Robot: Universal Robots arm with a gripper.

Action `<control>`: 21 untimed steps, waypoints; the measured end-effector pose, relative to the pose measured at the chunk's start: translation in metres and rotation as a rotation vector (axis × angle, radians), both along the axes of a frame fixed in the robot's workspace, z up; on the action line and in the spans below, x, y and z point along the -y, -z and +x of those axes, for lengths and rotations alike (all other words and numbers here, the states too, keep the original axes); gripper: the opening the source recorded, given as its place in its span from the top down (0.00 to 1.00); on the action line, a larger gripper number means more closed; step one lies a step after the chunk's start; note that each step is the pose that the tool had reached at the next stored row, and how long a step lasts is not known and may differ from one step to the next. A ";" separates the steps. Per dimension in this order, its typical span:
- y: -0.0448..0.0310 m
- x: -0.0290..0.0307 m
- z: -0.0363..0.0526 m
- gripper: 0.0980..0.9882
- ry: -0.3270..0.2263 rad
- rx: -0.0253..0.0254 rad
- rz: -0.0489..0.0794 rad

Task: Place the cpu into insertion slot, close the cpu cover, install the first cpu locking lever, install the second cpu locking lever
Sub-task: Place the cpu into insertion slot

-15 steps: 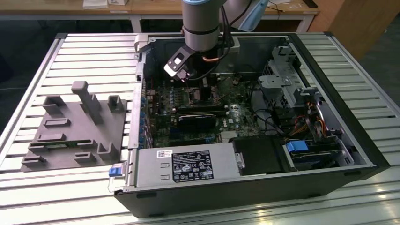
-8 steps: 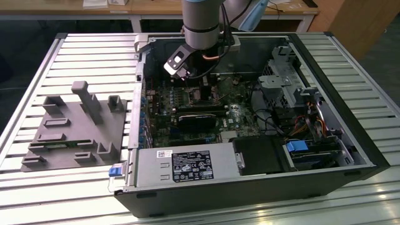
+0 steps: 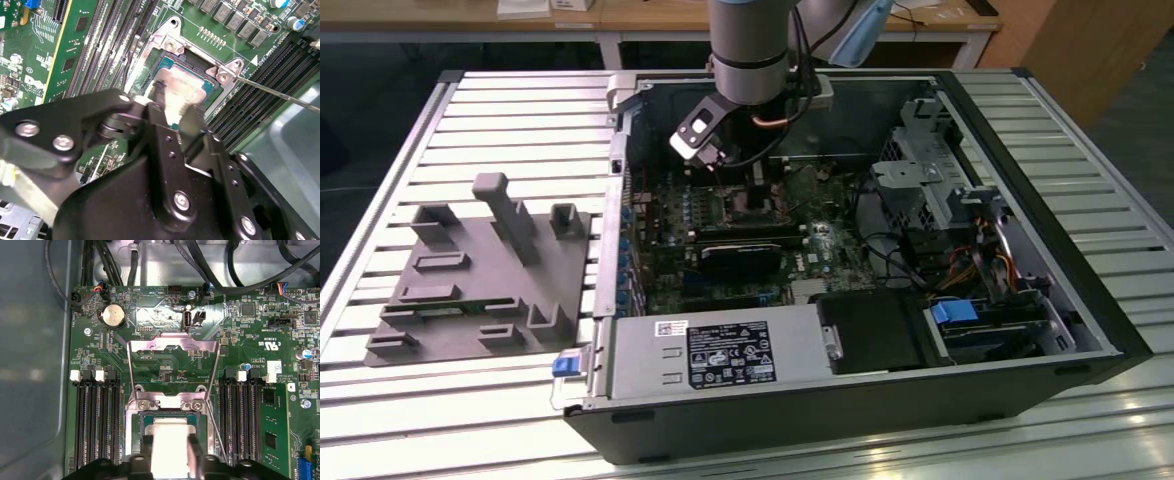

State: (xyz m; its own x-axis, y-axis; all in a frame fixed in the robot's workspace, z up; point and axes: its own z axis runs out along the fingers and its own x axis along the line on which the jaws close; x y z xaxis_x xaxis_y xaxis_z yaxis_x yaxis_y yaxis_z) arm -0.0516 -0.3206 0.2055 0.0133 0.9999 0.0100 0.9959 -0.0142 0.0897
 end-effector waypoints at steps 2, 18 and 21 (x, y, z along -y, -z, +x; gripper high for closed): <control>-0.0002 0.0000 0.0000 0.72 0.000 0.0000 0.000; -0.0076 0.0000 0.0000 1.00 0.000 0.0000 0.000; -0.0148 0.0000 0.0000 1.00 0.000 -0.0001 0.000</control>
State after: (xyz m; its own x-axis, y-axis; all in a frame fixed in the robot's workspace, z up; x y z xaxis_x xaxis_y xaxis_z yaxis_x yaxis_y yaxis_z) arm -0.0516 -0.3206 0.2203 0.0133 0.9999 0.0099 0.9959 -0.0142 0.0896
